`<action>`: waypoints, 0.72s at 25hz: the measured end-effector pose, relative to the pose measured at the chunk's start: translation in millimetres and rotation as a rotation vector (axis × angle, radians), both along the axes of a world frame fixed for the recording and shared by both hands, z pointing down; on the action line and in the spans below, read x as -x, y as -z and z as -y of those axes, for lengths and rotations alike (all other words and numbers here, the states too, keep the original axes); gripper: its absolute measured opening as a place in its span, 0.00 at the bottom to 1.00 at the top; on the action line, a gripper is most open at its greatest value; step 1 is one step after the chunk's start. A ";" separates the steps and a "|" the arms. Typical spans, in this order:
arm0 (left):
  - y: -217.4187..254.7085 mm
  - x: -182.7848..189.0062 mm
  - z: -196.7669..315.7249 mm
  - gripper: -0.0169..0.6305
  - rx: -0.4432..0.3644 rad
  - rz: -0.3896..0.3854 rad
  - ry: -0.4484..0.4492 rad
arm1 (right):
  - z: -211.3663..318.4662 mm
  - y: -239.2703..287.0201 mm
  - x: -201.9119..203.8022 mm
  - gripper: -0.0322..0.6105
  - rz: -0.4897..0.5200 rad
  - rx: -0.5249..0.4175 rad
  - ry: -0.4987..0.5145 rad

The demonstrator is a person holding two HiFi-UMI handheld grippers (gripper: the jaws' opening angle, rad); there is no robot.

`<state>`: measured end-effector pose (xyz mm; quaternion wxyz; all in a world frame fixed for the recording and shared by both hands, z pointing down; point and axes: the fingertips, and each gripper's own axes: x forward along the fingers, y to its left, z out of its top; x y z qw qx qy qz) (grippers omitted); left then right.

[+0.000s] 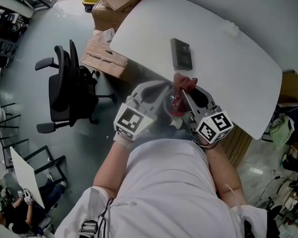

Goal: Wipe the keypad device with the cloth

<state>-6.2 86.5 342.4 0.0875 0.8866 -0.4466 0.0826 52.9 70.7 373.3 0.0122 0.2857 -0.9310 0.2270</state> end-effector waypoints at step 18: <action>14.3 83.2 -155.7 0.04 -0.051 -0.095 -0.096 | -154.0 34.4 46.5 0.19 0.017 -0.038 -0.228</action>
